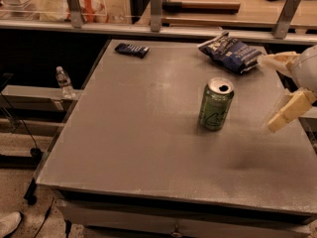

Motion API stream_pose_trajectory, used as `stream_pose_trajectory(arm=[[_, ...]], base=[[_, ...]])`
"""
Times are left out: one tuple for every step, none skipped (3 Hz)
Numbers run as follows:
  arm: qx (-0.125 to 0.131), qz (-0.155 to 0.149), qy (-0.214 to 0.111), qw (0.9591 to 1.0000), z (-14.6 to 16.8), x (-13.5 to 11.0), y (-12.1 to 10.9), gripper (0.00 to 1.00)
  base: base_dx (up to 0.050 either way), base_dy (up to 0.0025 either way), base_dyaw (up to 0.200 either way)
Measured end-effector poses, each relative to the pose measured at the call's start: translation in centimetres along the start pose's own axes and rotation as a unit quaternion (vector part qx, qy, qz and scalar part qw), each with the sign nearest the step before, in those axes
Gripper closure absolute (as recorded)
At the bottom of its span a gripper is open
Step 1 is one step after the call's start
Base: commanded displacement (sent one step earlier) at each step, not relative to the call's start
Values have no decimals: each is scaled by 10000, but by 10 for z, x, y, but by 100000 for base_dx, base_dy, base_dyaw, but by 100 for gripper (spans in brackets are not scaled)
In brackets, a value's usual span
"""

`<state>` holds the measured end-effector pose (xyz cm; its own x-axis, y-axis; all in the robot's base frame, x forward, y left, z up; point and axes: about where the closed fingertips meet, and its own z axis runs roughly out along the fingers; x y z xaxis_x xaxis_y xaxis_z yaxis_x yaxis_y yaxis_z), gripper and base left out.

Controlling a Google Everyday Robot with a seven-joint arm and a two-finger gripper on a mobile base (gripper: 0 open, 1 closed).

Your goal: Move green can near rxbar blueberry

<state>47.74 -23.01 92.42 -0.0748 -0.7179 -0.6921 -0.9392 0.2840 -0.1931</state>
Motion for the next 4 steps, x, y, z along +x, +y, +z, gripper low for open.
stream_pose_trajectory(arm=[[-149,49,-595,9981,9,0,4,0],[-364,113,-1058,9937,22,0,6,0],[-510,156,-1411,9886,36,0,5,0],[-605,205,-1695,9835,49,-3,4,0]], base=[[0,0,0],[0,0,0],[0,0,0],[0,0,0]])
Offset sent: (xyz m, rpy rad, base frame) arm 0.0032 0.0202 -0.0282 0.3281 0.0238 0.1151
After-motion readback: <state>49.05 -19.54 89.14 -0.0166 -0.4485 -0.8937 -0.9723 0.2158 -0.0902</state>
